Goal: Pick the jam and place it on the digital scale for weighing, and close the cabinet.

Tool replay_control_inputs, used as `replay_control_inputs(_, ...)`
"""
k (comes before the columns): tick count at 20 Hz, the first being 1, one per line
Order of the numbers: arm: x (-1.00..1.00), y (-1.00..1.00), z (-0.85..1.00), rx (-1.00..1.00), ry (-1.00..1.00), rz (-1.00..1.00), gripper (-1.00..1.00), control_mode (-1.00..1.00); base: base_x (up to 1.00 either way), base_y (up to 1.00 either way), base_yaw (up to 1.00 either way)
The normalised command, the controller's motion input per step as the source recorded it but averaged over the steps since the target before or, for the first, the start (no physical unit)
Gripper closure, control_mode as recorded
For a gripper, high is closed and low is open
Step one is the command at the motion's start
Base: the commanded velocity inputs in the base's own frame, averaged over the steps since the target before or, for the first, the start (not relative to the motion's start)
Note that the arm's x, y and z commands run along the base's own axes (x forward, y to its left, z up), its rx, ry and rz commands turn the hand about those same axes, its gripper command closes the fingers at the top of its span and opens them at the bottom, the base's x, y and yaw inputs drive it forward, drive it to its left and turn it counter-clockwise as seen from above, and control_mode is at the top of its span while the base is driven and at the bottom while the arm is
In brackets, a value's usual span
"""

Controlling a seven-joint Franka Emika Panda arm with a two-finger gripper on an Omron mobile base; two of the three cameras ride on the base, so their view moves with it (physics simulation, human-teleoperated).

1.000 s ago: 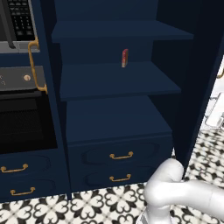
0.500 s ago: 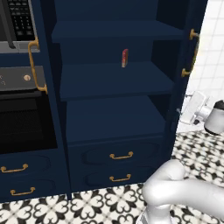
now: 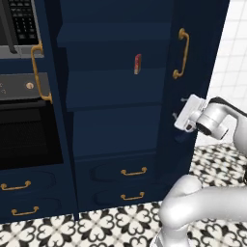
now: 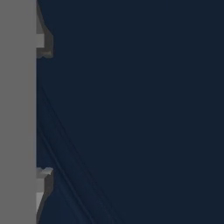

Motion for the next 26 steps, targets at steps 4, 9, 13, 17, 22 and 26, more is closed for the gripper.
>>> replay_control_inputs(4,0.68,0.00,0.00,0.00,0.00,-0.05,-1.00,-1.00,0.00,0.00,0.00)
replay_control_inputs(9,0.56,0.06,0.00,0.00,0.00,-0.05,-1.00,-1.00,0.00,0.00,0.00)
replay_control_inputs(13,0.46,0.00,0.00,0.00,0.00,-0.06,-1.00,-1.00,0.00,0.00,0.00)
replay_control_inputs(17,0.48,0.00,0.00,0.00,0.00,-0.05,-1.00,-1.00,0.00,0.00,0.00)
replay_control_inputs(22,0.55,0.00,0.00,0.00,0.00,-0.04,-1.00,-1.00,0.00,0.00,0.00)
replay_control_inputs(26,0.54,0.00,0.00,0.00,0.00,-0.02,-1.00,-1.00,0.00,0.00,0.00)
